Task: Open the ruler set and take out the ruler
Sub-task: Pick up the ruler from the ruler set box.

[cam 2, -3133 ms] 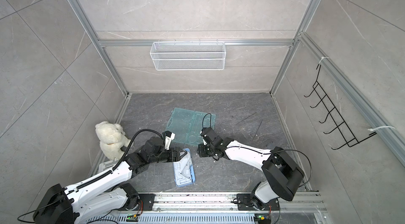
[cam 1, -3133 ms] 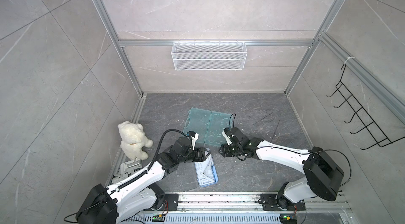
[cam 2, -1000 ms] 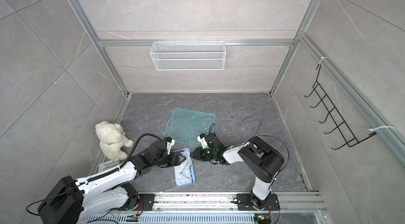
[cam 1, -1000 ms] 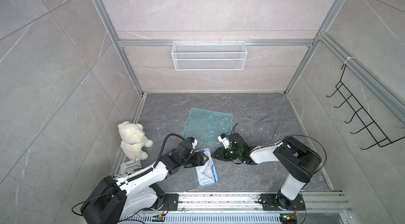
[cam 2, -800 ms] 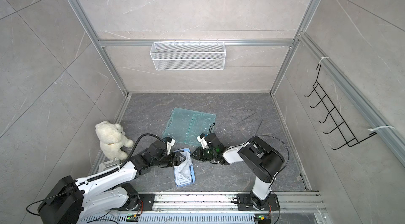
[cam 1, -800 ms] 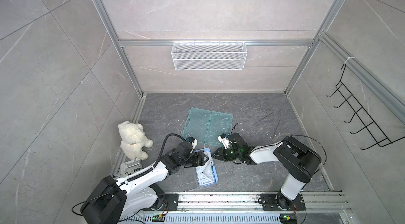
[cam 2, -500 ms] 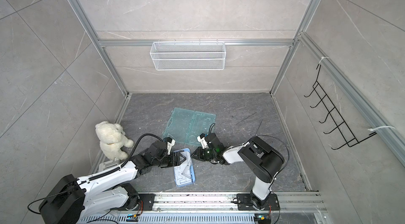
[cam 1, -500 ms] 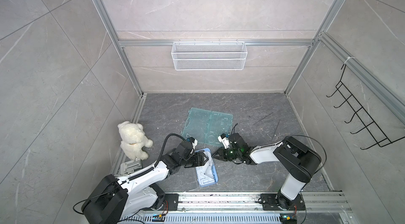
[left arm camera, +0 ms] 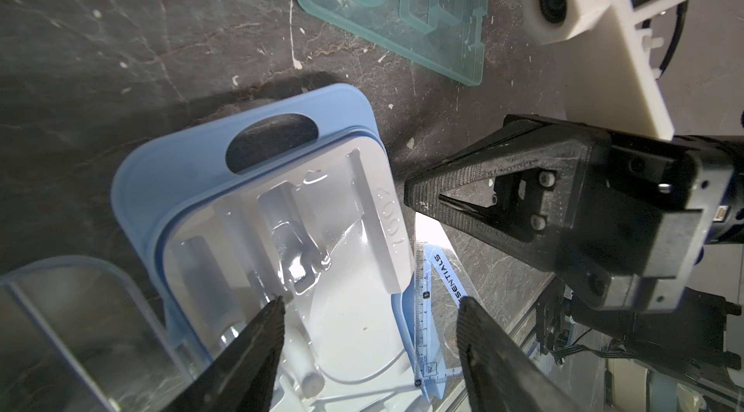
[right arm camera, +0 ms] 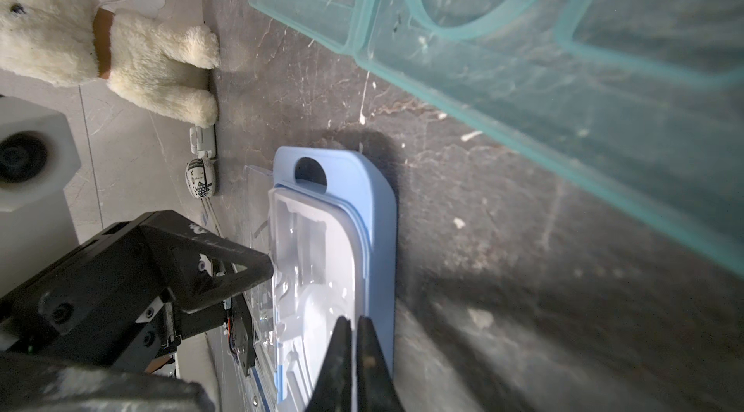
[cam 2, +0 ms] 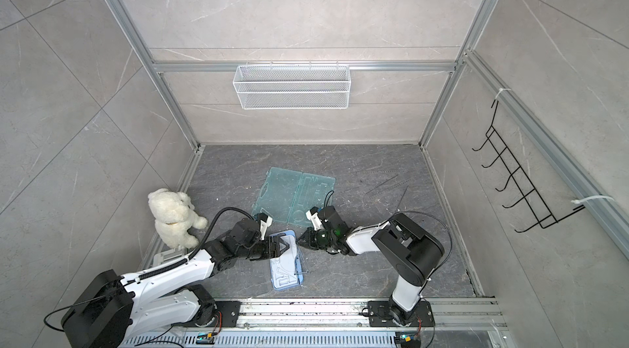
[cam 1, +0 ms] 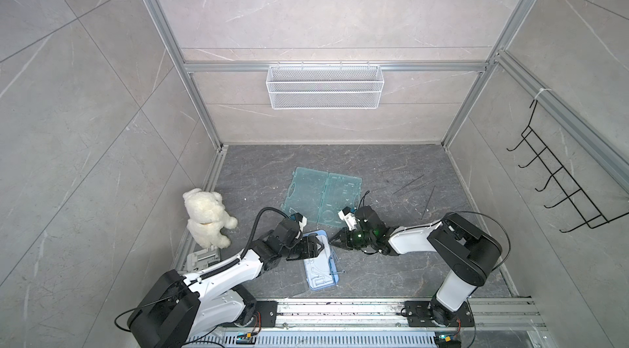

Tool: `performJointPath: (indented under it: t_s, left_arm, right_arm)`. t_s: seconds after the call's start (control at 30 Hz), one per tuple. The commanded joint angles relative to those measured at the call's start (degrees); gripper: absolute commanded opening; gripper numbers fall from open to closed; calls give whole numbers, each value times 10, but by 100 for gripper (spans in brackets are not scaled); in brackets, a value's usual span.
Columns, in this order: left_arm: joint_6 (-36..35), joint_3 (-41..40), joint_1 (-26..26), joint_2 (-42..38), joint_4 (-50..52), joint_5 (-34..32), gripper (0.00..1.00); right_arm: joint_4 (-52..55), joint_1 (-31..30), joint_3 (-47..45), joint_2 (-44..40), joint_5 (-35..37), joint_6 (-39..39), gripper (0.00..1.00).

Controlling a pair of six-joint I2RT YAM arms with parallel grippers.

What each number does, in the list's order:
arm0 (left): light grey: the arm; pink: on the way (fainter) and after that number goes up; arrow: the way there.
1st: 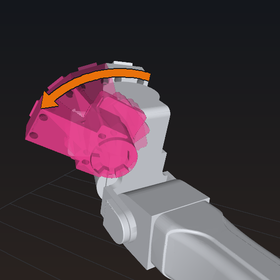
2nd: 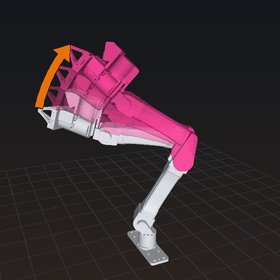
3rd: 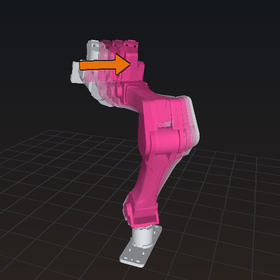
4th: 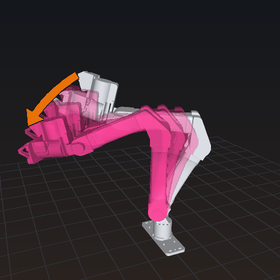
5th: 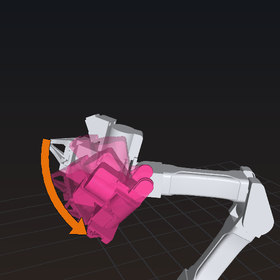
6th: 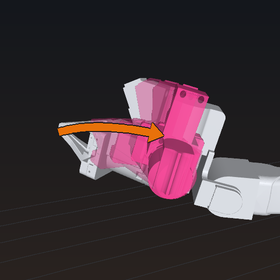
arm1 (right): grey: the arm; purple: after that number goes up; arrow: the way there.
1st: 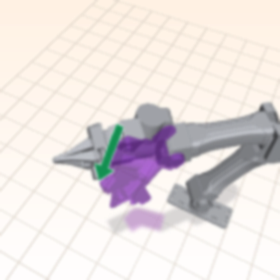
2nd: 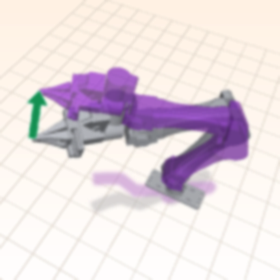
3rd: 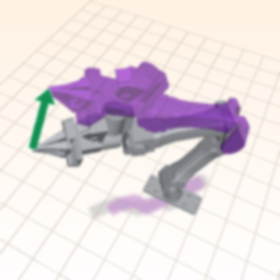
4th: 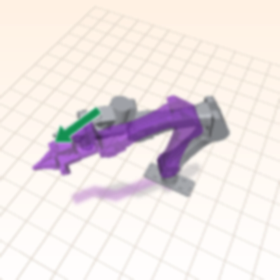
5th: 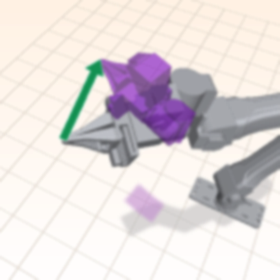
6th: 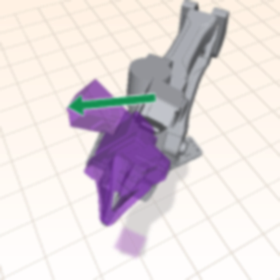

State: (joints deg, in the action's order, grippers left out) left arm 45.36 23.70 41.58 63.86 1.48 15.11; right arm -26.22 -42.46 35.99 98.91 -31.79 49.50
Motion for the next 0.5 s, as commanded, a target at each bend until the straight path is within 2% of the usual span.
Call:
performJointPath:
  t_s: [0.0,0.27,0.47]
  left_arm:
    - [-16,23,-2,-7,-1,1,70]
    - [-52,56,-2,-12,25,-14,70]
    - [-80,82,-2,2,21,-13,70]
  right_arm:
    - [46,6,12,-22,15,-13,7]
    - [134,52,31,-73,18,-37,7]
    - [239,135,44,-129,24,-80,7]
